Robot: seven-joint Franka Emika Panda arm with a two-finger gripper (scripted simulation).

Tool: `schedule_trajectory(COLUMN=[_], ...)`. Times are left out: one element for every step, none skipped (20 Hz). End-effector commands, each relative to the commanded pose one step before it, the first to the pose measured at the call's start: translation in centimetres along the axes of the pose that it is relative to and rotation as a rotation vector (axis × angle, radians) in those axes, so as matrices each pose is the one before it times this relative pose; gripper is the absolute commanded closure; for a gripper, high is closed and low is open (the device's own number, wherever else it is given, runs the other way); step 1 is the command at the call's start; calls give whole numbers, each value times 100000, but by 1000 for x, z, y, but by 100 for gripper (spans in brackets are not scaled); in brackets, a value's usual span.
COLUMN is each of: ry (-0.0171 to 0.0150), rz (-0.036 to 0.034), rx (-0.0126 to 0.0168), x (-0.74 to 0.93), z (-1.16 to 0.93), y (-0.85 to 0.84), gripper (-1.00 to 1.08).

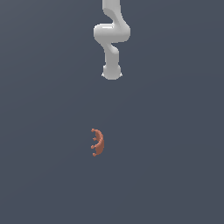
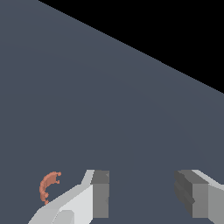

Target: Pick up the object and move it to a goal position.

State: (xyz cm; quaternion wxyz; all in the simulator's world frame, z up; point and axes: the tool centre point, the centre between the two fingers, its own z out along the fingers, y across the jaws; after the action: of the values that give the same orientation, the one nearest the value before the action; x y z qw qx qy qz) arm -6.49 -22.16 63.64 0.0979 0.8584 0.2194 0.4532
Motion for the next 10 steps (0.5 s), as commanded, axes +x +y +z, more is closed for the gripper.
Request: schedule_trajectory(ry=[3984, 1441, 1392, 1341, 1294, 1243, 1196, 1150, 1103, 1057], rz=[-519, -91, -64, -39, -17, 4, 22, 38, 52, 64], rx=[961, 533, 593, 653, 714, 775, 838, 902, 965, 1029], x=[-1488, -679, -719, -758, -795, -831, -866, -898, -930, -960], z=[-253, 38, 106, 174, 242, 310, 377, 444, 510, 576], y=[1610, 580, 543, 505, 465, 422, 377, 330, 281, 231], gripper=[-20, -20, -20, -20, -20, -20, -20, -20, -20, -20])
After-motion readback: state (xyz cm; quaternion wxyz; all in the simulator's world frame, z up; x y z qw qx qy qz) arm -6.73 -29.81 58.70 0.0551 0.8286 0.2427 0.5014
